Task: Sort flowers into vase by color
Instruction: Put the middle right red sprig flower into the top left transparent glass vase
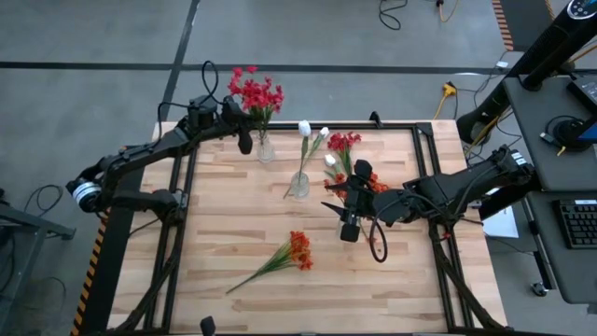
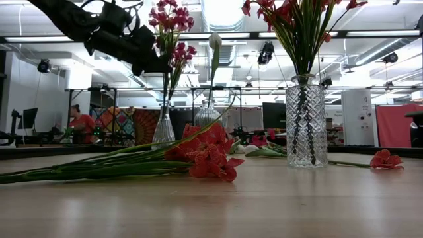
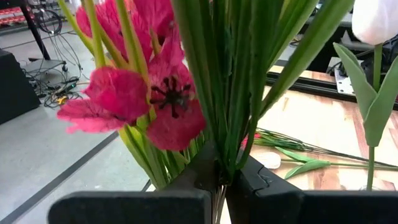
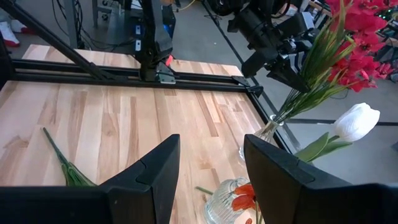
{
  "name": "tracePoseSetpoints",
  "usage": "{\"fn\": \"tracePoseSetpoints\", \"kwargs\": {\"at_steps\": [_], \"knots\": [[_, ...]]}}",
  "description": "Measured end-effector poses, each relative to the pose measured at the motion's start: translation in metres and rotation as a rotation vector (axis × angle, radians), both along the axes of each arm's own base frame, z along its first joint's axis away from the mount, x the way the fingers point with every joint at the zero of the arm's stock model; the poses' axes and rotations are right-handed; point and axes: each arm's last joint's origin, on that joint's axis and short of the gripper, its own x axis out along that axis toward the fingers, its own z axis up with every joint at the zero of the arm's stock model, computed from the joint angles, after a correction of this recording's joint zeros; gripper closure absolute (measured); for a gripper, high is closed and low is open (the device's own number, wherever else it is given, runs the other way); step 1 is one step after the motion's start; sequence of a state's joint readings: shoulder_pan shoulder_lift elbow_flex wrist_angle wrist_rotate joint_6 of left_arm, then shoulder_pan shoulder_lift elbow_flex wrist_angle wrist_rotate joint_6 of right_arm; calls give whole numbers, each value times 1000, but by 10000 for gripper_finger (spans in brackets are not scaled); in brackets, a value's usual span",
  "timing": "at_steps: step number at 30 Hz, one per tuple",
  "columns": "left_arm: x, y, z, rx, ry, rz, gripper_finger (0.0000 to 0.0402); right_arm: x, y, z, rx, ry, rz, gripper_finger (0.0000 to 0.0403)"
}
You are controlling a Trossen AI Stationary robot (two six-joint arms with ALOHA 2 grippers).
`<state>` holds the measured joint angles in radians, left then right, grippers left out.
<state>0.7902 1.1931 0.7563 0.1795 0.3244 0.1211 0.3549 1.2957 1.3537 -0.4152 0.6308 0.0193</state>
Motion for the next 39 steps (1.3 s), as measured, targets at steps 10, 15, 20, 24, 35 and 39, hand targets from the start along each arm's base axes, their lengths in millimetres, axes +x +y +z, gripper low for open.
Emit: {"fn": "tracePoseSetpoints", "kwargs": {"at_steps": [10, 15, 20, 24, 35, 39], "knots": [[0, 0, -1, 17, -22, 0, 401, 0, 0, 0, 0, 0, 0, 232], [-1, -1, -9, 8, -44, -2, 401, 0, 0, 0, 0, 0, 0, 232], [-1, -2, -12, 1, -37, -2, 401, 0, 0, 0, 0, 0, 0, 232], [-1, -2, -11, 1, -38, -2, 401, 0, 0, 0, 0, 0, 0, 232], [-2, -2, -12, -6, -30, -2, 402, 0, 0, 0, 0, 0, 0, 232], [-2, -2, -13, -9, -28, -2, 402, 0, 0, 0, 2, 0, -1, 232]]}}
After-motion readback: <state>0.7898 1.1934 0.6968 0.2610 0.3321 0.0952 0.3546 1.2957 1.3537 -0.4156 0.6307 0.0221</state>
